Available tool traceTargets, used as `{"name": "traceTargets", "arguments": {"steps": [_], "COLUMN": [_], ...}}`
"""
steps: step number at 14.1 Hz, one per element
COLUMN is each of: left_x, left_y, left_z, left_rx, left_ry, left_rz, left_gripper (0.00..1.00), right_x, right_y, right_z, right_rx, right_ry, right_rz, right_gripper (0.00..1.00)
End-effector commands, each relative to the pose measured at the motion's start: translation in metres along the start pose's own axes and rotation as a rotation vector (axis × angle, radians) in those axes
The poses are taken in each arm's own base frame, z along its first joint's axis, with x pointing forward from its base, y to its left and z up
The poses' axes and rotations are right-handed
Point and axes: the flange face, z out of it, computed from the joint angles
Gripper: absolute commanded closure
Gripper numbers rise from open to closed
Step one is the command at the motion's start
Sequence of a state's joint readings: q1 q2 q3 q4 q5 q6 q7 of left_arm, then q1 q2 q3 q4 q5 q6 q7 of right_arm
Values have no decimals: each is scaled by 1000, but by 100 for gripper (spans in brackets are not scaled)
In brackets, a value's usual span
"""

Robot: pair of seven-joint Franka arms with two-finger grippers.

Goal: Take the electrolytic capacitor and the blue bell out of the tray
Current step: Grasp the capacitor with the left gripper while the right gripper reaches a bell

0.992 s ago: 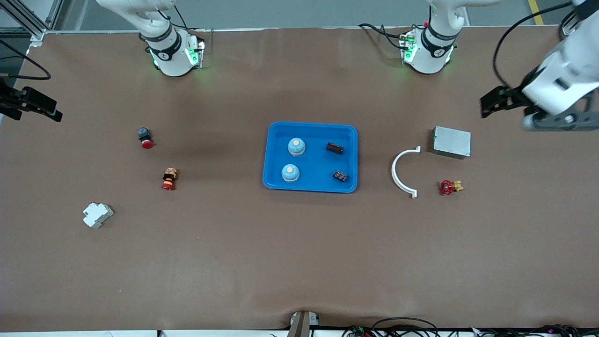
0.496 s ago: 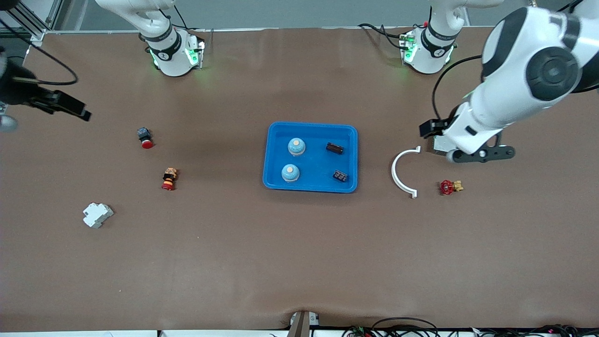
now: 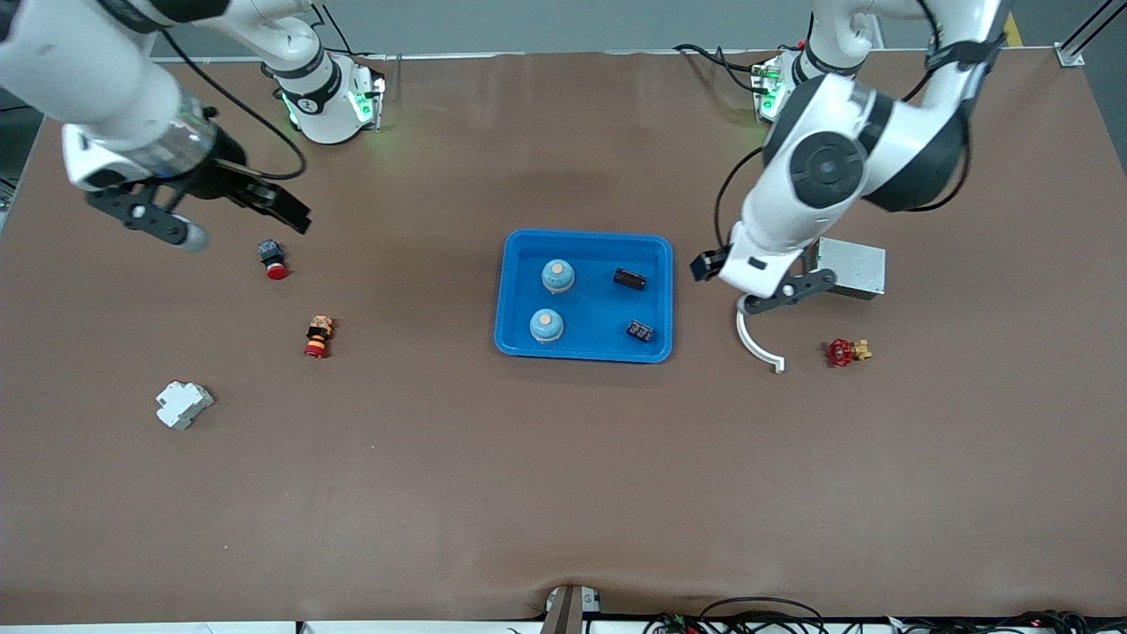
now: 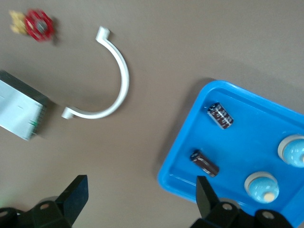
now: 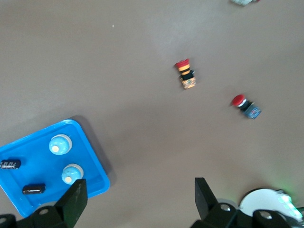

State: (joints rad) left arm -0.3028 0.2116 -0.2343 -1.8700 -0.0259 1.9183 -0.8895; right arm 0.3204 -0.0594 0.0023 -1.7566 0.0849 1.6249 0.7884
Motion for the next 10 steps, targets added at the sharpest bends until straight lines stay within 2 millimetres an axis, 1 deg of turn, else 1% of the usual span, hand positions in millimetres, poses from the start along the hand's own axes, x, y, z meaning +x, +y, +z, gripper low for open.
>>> {"name": "traceTargets", "arguments": {"steps": [1, 3, 4, 7, 8, 10], "left_x": [-13, -22, -29, -47, -52, -63], "left_y": [36, 58, 70, 95, 101, 111], "left_z": [41, 70, 86, 129, 139, 166], "left_rx": [-15, -30, -36, -40, -41, -38], "left_ry": [-8, -6, -5, -3, 4, 16], "left_rz": [-98, -191, -231, -336, -378, -461], "left_gripper": [0, 0, 0, 1, 9, 13], "right_x": [-35, -52, -62, -83, -89, -96], "right_y": [-23, -42, -55, -96, -108, -129], "right_z": [20, 33, 41, 80, 93, 118], "right_rx": [16, 27, 36, 29, 27, 32], "right_ry": [-2, 9, 17, 22, 28, 36], "right_rz": [62, 86, 104, 161, 174, 205], "right_gripper": [0, 0, 0, 0, 0, 0]}}
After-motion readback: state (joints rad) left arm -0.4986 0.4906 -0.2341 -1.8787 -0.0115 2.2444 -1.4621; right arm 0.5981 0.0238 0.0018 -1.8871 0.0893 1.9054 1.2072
